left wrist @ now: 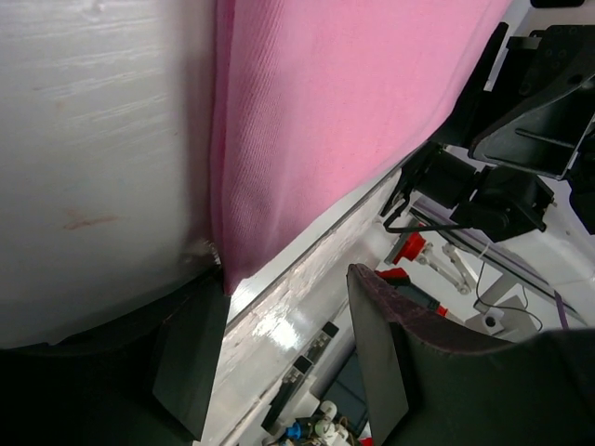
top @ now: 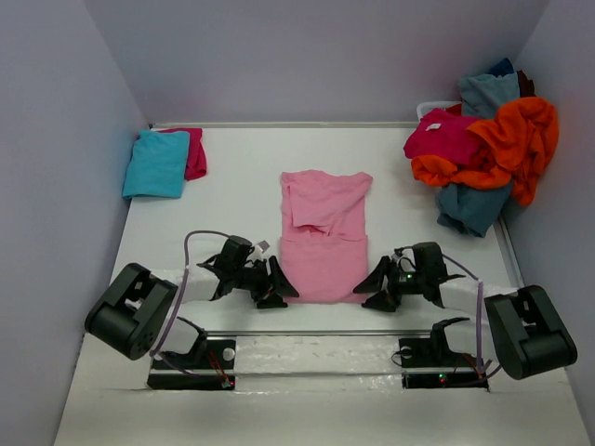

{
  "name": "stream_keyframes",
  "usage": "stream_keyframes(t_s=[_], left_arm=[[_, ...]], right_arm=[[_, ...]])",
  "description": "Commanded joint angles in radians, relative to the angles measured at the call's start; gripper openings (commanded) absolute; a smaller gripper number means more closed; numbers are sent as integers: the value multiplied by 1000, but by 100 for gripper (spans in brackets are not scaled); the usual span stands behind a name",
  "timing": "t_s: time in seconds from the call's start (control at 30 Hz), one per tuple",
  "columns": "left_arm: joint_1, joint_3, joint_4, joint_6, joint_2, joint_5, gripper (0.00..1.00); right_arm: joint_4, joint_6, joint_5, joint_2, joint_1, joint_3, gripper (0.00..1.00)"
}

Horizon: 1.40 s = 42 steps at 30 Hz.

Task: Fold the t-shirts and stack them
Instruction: Pick up the 2/3-rectangle-folded T-shirt from the center of the board.

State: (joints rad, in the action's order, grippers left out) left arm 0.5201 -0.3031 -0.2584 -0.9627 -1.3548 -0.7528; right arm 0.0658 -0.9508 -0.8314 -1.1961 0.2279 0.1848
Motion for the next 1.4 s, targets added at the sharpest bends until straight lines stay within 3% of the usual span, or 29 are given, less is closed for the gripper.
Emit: stream_keyframes(t_s=[0.0,0.3,0.73,1.1,1.37], left_arm=[[14,28,8,13,-23,61,66],[14,28,-5,21,-59,75,63],[3,1,131,87,-7,170,62],[-31,-21,55,119,-162,147,62],[-31,-15,38,117,-185,142,58]], right_arm=[[78,9,60,-59,11,-36,67],[144,-3,44,-138,21,-45,53],[58,26,61,-71,21,-39,53],[45,37,60,-62,21,-41,53],[43,40,66,-63,21,-48,52]])
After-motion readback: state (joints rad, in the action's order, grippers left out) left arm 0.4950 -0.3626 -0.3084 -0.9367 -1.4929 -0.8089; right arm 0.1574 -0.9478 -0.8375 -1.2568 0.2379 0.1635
